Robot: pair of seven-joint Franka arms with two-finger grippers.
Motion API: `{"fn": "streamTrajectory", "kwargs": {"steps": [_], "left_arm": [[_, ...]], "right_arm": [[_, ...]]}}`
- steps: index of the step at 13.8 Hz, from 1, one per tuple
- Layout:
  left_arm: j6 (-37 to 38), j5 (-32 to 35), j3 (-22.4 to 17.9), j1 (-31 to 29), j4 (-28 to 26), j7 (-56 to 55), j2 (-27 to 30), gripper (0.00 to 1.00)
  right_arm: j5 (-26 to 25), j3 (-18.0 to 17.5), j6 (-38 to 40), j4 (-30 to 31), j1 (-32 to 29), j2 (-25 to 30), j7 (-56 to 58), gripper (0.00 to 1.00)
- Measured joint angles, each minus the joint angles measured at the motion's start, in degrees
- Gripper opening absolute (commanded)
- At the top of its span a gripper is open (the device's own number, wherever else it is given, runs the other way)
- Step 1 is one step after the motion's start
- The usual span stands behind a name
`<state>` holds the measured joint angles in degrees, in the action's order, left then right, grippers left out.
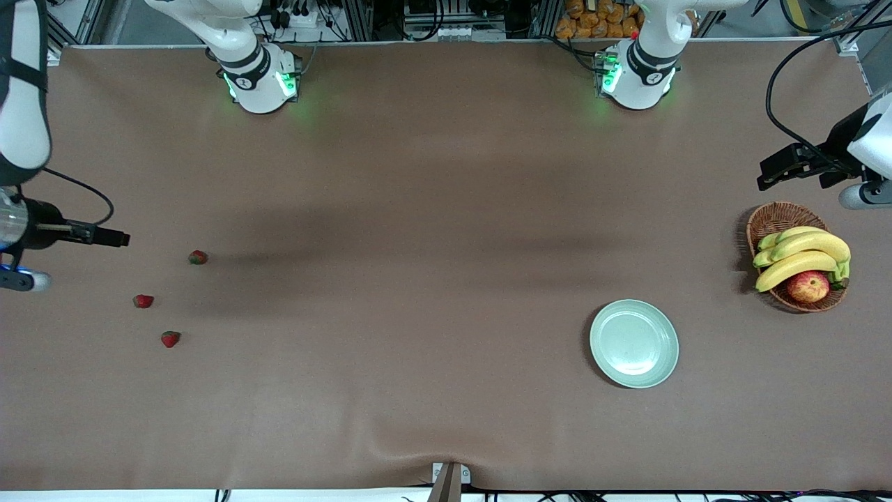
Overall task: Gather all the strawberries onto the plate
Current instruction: 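Reach the right gripper down to a strawberry and close on it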
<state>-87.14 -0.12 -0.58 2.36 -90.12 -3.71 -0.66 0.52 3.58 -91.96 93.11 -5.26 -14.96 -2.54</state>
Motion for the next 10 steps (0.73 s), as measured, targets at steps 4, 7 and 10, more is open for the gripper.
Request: {"fn": "streamTrajectory", "kwargs": {"steps": [4,7,10], "left_arm": [[0.0,0.0,0.0,0.0,0.0,0.0,-0.1,1.0],[0.0,0.0,0.0,0.0,0.0,0.0,-0.2,1.0],[0.0,0.0,0.1,0.1,0.0,0.0,-0.8,1.0]], "right_arm": [[-0.5,-0.1,-4.9,9.0,0.0,0.0,0.4,1.0],[-0.6,0.1,-13.3,17.4,-1.4,0.4,7.4,1.0],[-0.6,0.1,-23.3,26.6,-2.7,2.2,10.9,1.0]]}}
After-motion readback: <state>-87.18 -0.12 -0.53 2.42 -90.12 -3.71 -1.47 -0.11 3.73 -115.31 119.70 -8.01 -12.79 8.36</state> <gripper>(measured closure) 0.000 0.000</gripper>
